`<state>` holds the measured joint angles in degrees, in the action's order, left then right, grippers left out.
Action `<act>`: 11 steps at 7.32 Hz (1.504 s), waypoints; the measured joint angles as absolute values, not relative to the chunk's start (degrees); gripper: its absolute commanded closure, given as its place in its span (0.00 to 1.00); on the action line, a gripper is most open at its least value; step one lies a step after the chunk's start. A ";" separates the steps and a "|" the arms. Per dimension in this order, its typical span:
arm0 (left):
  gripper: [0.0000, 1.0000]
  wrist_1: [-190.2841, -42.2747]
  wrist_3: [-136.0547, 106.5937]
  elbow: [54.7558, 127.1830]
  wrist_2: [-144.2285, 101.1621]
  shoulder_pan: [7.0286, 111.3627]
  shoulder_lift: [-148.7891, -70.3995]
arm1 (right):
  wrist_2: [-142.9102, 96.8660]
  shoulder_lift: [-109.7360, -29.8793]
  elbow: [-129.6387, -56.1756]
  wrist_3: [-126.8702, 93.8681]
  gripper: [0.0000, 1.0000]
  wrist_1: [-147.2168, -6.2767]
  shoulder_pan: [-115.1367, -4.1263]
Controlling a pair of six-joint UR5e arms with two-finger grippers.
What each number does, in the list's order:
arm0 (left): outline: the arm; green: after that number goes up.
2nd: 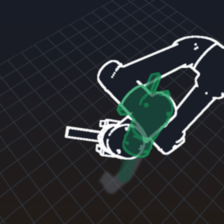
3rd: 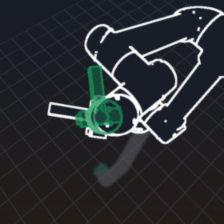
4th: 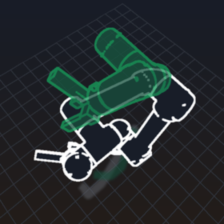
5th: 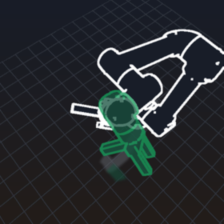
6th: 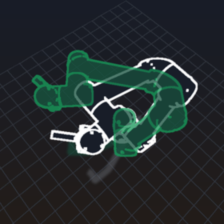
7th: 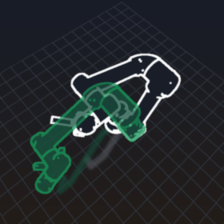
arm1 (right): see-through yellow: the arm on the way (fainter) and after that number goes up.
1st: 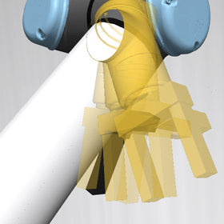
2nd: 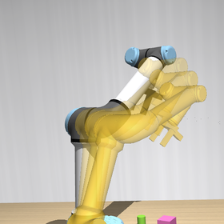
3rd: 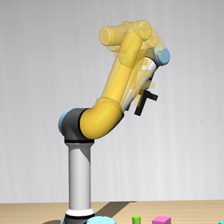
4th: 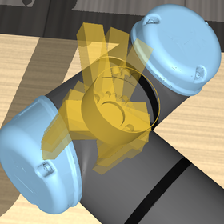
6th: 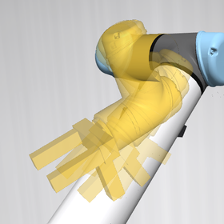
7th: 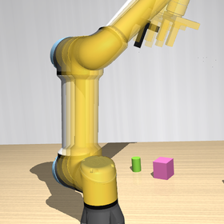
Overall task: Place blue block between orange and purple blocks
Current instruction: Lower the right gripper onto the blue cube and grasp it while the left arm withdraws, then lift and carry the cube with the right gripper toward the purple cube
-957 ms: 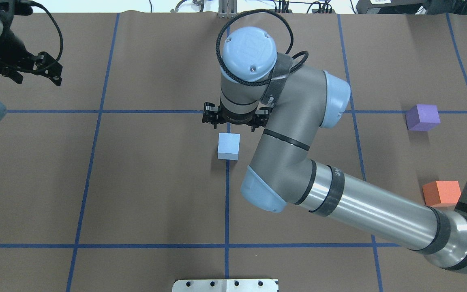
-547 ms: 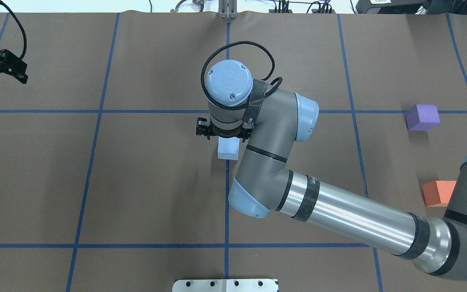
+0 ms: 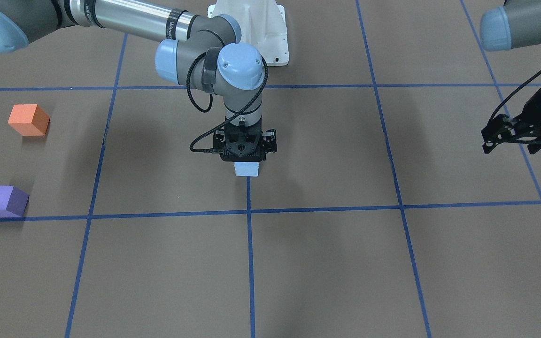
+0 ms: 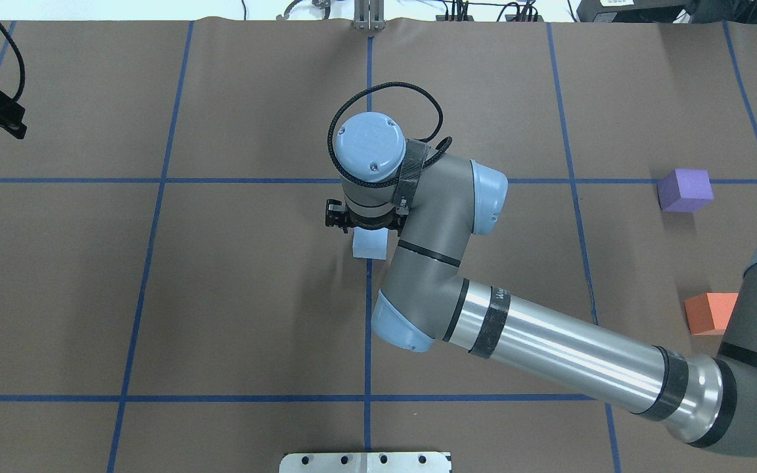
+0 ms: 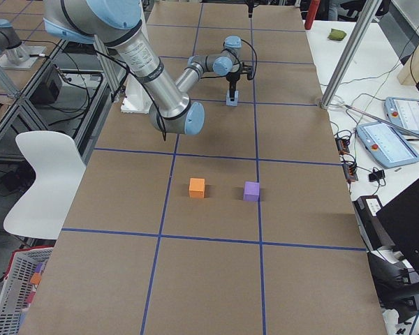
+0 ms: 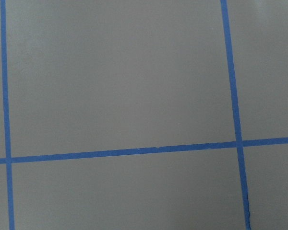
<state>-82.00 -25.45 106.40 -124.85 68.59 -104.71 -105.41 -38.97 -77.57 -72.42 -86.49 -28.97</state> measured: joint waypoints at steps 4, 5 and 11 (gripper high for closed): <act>0.00 -82.00 -25.17 106.18 -124.72 68.75 -104.68 | -105.40 -38.94 -76.27 -73.00 1.00 -85.16 -28.66; 0.00 -82.00 -25.15 106.13 -124.72 68.74 -104.68 | -105.43 -38.93 -76.32 -72.91 1.00 -84.83 -28.66; 0.00 -82.43 -21.37 106.25 -125.23 70.72 -102.58 | -106.13 -38.91 -99.85 -72.84 1.00 -103.72 -31.27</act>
